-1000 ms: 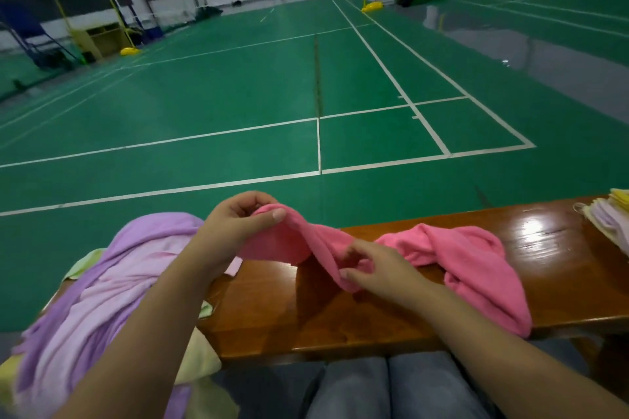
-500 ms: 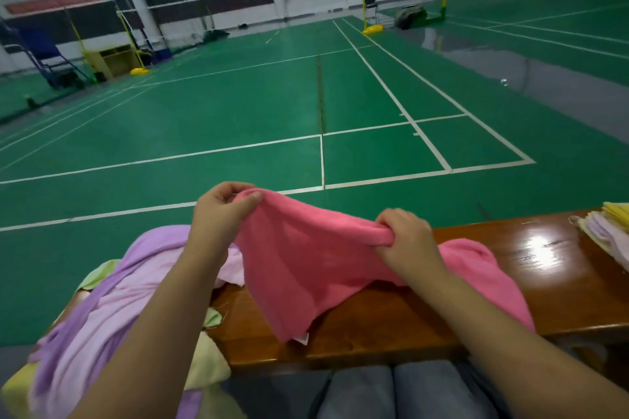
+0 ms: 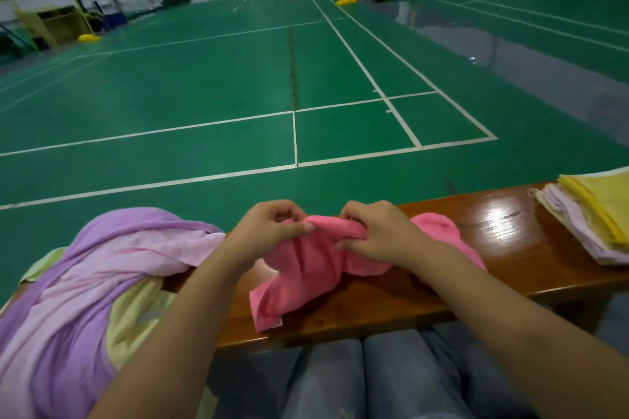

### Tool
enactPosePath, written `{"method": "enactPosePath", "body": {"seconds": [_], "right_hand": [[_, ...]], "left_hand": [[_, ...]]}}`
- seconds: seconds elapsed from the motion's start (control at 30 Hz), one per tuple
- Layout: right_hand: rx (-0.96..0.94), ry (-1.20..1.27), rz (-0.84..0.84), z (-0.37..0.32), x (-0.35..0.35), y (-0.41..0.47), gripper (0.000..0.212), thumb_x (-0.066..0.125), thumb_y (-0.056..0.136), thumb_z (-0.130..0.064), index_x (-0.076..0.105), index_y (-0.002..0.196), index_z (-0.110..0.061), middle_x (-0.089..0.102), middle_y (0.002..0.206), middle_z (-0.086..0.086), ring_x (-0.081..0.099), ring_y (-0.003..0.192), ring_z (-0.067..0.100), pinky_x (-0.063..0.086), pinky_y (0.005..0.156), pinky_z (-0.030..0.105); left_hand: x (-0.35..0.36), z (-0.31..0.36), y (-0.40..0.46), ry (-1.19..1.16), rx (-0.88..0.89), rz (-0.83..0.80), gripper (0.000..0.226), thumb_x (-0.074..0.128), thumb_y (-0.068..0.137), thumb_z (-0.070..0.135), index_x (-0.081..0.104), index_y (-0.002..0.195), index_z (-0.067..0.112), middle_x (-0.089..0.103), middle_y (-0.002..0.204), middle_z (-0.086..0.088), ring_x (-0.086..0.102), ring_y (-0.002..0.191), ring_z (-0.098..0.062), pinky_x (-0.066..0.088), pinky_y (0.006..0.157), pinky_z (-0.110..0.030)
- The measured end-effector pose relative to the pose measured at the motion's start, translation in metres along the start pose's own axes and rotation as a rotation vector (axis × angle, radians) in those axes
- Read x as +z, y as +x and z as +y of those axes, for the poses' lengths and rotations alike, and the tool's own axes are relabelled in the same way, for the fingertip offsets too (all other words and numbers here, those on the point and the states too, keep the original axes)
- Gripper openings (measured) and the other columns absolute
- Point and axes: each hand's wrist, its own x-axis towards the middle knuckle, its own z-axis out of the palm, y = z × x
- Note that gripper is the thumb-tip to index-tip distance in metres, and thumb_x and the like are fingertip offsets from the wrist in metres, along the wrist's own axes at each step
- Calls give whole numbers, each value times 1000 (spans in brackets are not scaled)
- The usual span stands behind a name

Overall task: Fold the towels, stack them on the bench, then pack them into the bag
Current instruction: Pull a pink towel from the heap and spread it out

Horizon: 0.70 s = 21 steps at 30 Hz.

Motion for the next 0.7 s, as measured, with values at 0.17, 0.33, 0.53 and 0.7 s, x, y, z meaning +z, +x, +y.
{"method": "enactPosePath", "body": {"seconds": [0.17, 0.33, 0.53, 0.7], "right_hand": [[43, -20, 128, 31, -22, -4, 49, 48, 75, -67, 64, 80, -21, 51, 56, -11, 47, 52, 7, 30, 57, 19], [248, 34, 115, 54, -39, -5, 8, 70, 82, -26, 66, 83, -18, 45, 55, -9, 42, 53, 2, 33, 54, 23], [342, -124, -316, 56, 1, -18, 27, 71, 79, -43, 67, 95, -22, 55, 78, -8, 51, 77, 13, 38, 66, 25], [379, -132, -479, 51, 44, -47, 32, 71, 76, -43, 66, 102, -25, 57, 93, -5, 52, 85, 14, 43, 74, 27]], "left_hand": [[-53, -15, 3, -268, -66, 376, 19, 72, 80, 7, 65, 67, 18, 59, 55, 10, 49, 62, -12, 39, 60, -24], [-90, -27, 6, -207, -192, 637, 19, 70, 84, 16, 59, 69, 19, 50, 64, -1, 42, 59, -15, 32, 51, -26], [-69, -47, 9, 146, -310, 478, 10, 70, 84, 15, 63, 81, 9, 54, 66, -4, 49, 63, -20, 38, 49, -22], [-14, -54, 5, 327, -290, 235, 20, 68, 85, 17, 65, 104, 11, 62, 85, -3, 58, 71, -14, 42, 63, -23]]}}
